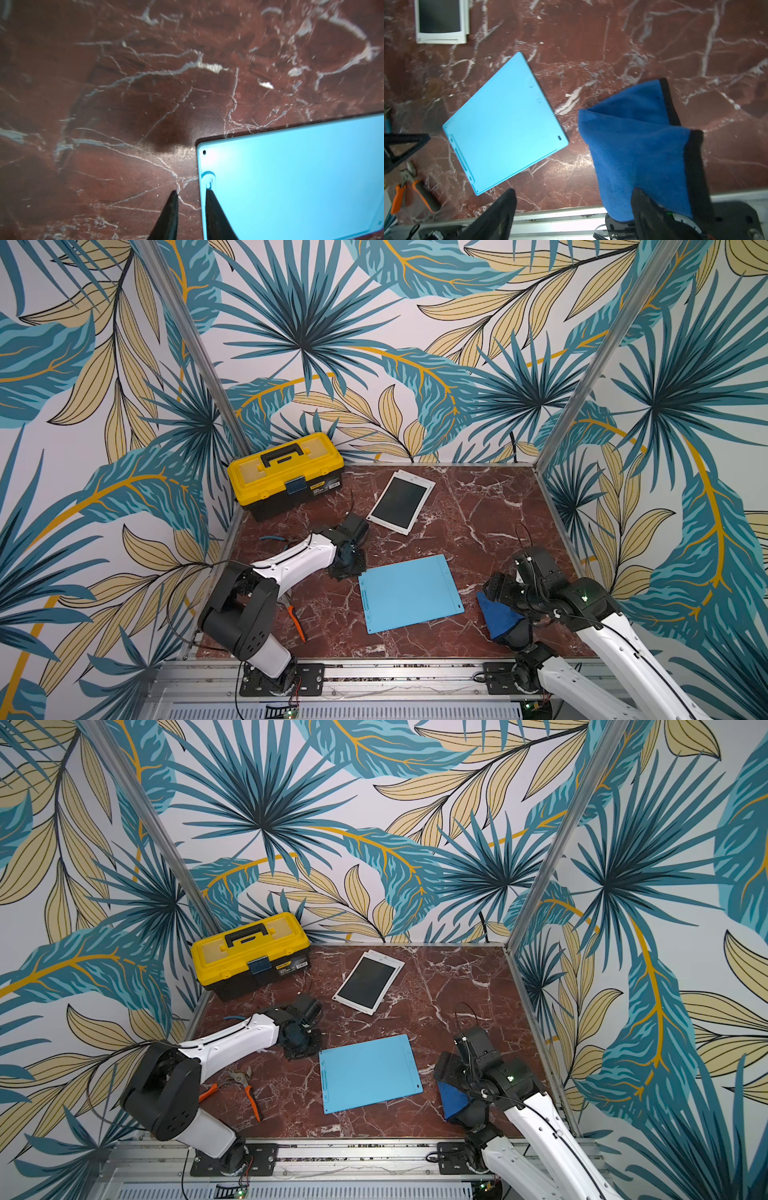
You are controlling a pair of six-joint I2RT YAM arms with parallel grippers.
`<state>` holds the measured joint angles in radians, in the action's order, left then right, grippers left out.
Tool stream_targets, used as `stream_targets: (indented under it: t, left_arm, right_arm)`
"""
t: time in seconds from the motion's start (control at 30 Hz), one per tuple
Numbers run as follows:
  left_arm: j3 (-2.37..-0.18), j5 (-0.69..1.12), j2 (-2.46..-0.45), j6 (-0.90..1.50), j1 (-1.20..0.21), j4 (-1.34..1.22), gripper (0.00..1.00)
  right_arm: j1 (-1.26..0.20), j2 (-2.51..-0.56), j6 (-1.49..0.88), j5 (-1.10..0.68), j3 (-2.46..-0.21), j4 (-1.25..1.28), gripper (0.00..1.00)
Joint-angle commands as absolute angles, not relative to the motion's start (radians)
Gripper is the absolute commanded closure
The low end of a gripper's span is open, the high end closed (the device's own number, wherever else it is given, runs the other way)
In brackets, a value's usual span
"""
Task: Wipe the drawing tablet
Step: Place the cleaning item at the center of the board, then pick up the drawing tablet from the center of the board.
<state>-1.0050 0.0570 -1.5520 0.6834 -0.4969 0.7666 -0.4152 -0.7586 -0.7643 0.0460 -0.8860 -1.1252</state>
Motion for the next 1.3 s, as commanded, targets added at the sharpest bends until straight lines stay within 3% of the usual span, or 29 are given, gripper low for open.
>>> stream_targets:
  t: [0.0,0.2,0.37,0.43,0.5,0.63,0.8,1.07,1.27]
  left_arm:
    - [-1.011,0.153,-1.486,0.606,-0.476,0.776,0.73]
    - [-0.962,0.198,-1.397,0.589,-0.44,0.774,0.67]
    - [-0.88,0.298,-1.373,0.599,-0.403,0.726,0.65]
    - [-0.853,0.338,-1.371,0.611,-0.396,0.703,0.64]
    - [-0.816,0.37,-1.368,0.635,-0.39,0.67,0.53]
    - [-0.739,0.463,-1.377,0.688,-0.366,0.573,0.52]
    - [-0.638,0.589,-1.385,0.824,-0.366,0.422,0.51]
    - [-0.587,0.621,-1.43,0.926,-0.393,0.352,0.48]
    - [-0.578,0.627,-1.513,0.969,-0.423,0.285,0.4]
  right_arm:
    - [-0.418,-0.761,-0.655,0.122,-0.975,-1.091,0.07]
    - [-0.418,-0.79,-0.538,0.161,-1.094,-0.978,0.05]
    - [-0.418,-0.903,-0.427,0.299,-1.263,-1.006,0.01]
    - [-0.419,-1.015,-0.399,0.195,-1.297,-1.042,0.01]
    - [-0.418,-1.127,-0.403,-0.04,-1.229,-0.999,0.01]
    - [-0.417,-1.261,-0.446,-0.338,-1.008,-0.756,0.01]
    - [-0.407,-1.395,-0.471,-0.376,-0.9,-0.617,0.02]
    - [-0.378,-1.527,-0.5,-0.439,-0.823,-0.451,0.02]
    - [-0.336,-1.563,-0.506,-0.434,-0.758,-0.4,0.02]
